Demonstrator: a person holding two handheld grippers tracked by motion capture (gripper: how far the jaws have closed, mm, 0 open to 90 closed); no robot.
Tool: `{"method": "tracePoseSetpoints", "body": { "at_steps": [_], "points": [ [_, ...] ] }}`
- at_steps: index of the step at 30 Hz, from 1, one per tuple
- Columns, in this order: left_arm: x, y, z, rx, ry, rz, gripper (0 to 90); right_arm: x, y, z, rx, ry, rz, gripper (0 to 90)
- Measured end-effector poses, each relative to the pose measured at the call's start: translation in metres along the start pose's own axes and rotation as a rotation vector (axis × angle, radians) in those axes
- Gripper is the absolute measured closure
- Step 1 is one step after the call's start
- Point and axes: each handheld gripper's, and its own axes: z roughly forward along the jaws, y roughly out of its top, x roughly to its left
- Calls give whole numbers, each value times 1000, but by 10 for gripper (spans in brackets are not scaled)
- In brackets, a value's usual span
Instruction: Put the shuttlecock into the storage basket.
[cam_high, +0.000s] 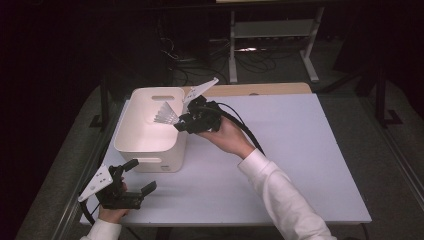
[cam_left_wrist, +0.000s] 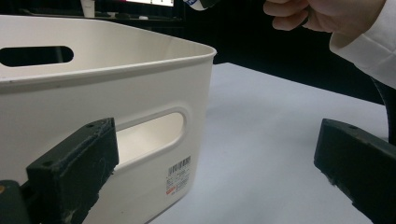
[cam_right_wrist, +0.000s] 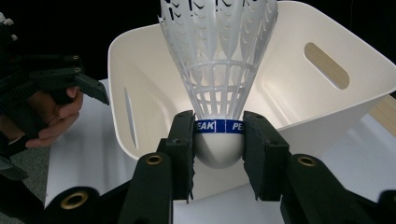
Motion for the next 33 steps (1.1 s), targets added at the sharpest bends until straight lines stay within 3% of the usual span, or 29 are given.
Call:
{"method": "tracePoseSetpoints", "body": {
  "at_steps": [4, 6, 12, 14, 18, 19, 30, 33],
  "points": [
    [0, 0, 0, 0, -1, 0, 0, -1, 3, 4, 3, 2, -27, 640],
    [0, 0, 0, -1, -1, 0, 0, 1, 5, 5, 4, 8, -5, 640],
    [0, 0, 0, 1, 0, -3, 0, -1, 6, 11, 10, 7, -28, 640],
    [0, 0, 0, -5, 0, -7, 0, 1, 8, 12, 12, 12, -3, 640],
    [1, 0, 0, -1, 0, 3, 0, -1, 11, 14, 16, 7, -28, 640],
    [1, 0, 0, 1, 1, 5, 0, 0, 12, 15, 20, 7, -14, 640],
    [0, 0, 0, -5, -1, -14, 0, 2, 20, 25, 28, 15, -42, 640],
    [0, 0, 0, -4, -1, -14, 0, 4, 21, 28, 29, 28, -29, 640]
  ]
}}
